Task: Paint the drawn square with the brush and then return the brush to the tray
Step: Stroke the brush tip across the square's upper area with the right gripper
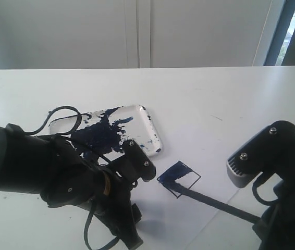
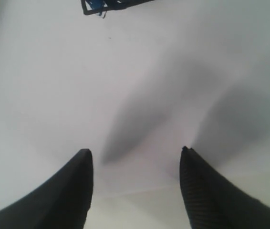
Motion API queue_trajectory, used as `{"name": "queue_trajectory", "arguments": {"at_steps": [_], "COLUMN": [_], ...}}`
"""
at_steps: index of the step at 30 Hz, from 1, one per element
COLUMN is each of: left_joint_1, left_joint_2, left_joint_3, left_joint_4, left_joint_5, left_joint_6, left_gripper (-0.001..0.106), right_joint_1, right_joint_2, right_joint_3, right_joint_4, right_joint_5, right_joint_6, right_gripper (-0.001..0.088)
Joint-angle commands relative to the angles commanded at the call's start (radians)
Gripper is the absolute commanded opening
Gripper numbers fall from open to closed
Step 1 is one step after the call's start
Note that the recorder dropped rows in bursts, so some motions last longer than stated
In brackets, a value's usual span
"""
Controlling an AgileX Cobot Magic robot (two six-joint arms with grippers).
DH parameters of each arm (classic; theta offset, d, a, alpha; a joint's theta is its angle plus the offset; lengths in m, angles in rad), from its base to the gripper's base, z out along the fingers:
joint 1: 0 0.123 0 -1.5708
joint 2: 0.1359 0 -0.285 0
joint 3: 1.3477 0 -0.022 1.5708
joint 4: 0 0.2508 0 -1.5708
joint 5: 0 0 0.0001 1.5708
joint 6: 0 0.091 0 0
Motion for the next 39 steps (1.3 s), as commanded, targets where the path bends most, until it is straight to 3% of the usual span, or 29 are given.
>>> {"name": "queue_trajectory", "arguments": {"at_steps": [20, 29, 39], "left_joint_1": [0.0, 0.0, 0.0], "left_joint_2": [0.0, 0.0, 0.0], "left_joint_3": [0.0, 0.0, 0.0], "left_joint_4": [0.0, 0.0, 0.0], "left_joint_5": [-0.019, -0.03, -0.03], "left_joint_6": [0.0, 0.0, 0.0], "left_gripper": [0.059, 0.059, 0.059], "right_joint_1": [0.0, 0.0, 0.0], "right_joint_2": [0.0, -0.039, -0.04], "right_joint_3": [0.0, 0.0, 0.0], "right_joint_4": [-0.128, 0.021, 0.072], "right_joint_5": [0.071, 0.049, 0.055], "right_joint_6": [0.113, 0.042, -0.004], "right_gripper": [0.0, 0.0, 0.0]}}
